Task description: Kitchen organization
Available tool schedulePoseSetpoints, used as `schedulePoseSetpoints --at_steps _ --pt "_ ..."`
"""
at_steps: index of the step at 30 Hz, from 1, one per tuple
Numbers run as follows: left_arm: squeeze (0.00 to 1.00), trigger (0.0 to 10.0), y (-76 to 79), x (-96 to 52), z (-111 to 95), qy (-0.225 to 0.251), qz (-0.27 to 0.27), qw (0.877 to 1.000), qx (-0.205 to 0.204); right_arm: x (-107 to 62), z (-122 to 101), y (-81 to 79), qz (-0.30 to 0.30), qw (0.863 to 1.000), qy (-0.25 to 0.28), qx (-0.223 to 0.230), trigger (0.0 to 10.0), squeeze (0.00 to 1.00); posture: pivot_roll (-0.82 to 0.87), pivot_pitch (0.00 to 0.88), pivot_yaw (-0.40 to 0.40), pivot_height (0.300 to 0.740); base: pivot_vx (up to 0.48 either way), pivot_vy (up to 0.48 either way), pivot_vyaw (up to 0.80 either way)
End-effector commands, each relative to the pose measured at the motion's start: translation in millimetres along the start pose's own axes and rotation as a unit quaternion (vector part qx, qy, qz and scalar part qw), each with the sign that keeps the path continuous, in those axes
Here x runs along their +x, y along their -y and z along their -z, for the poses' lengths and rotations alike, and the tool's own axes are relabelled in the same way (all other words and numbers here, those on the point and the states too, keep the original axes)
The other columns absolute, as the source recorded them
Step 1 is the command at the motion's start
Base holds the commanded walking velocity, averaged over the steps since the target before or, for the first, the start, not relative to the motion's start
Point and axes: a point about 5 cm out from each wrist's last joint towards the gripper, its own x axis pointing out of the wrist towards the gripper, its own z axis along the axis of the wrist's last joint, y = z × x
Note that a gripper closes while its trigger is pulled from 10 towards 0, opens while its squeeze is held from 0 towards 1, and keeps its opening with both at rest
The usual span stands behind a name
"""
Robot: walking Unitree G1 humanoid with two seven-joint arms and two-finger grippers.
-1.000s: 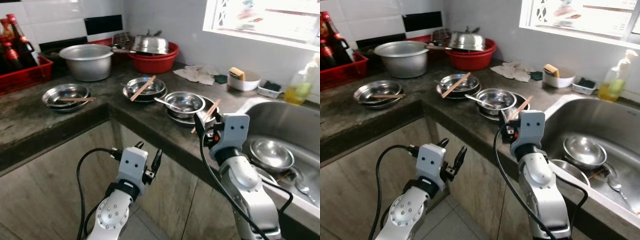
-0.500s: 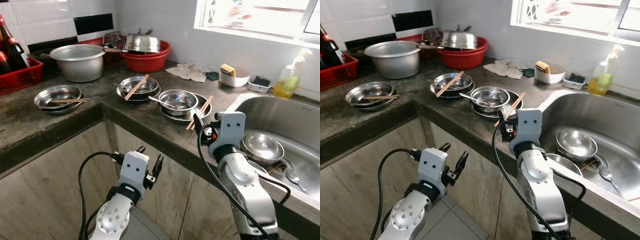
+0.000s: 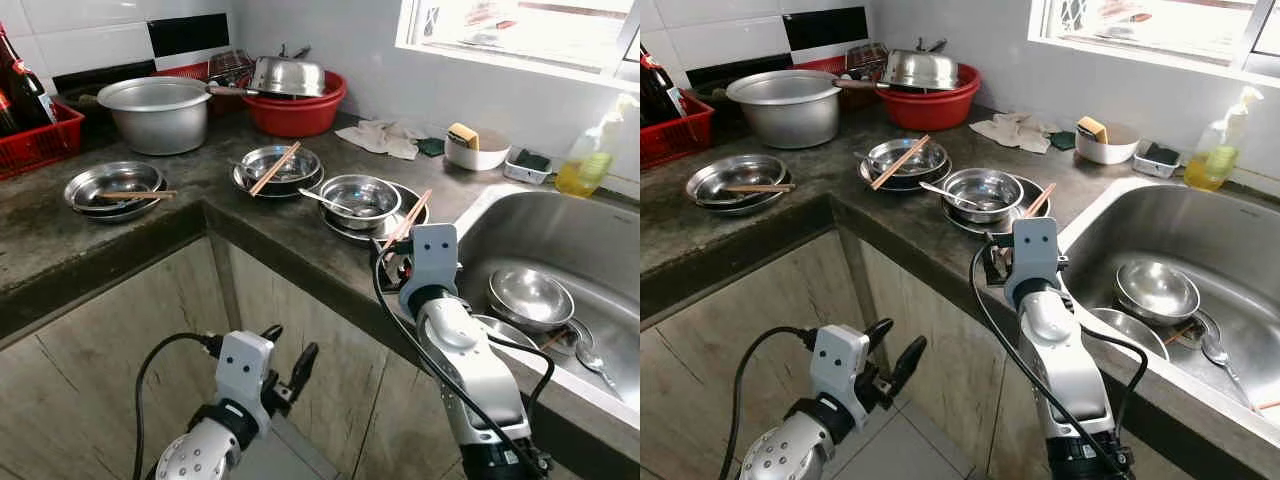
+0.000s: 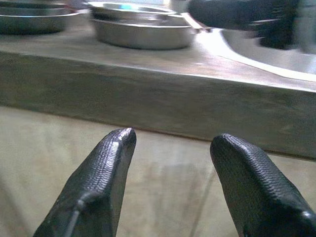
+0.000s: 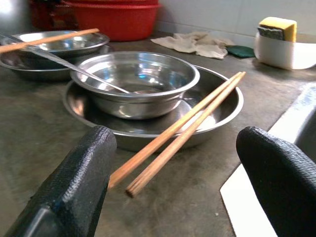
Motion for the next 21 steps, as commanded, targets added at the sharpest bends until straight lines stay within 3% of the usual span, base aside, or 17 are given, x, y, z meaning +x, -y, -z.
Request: schedulePoseSetpoints --at_steps 1,10,21 --pt "0.0 10.0 5.1 -0.6 -6 0.019 0.021 1.0 0.002 4.2 -1 -1.4 0.01 1.0 -0.009 -0.003 10.0 0.0 0.05 0.029 -0.049 0.74 0.0 0.0 0.0" --pt "0.0 10.0 13.0 -0.1 -19 0.065 0.044 0.997 0.003 11.5 0 -10.4 0.01 0.999 -0.031 -0.001 10.0 0.0 0.04 0.035 -0.059 0.74 0.0 0.0 0.0" --pt "0.0 10.0 16.6 0.4 -16 0.063 0.042 0.997 0.009 15.5 -5 -18.3 0.014 1.0 -0.026 0.001 10.0 0.0 0.04 0.034 -0.071 0.74 0.0 0.0 0.0"
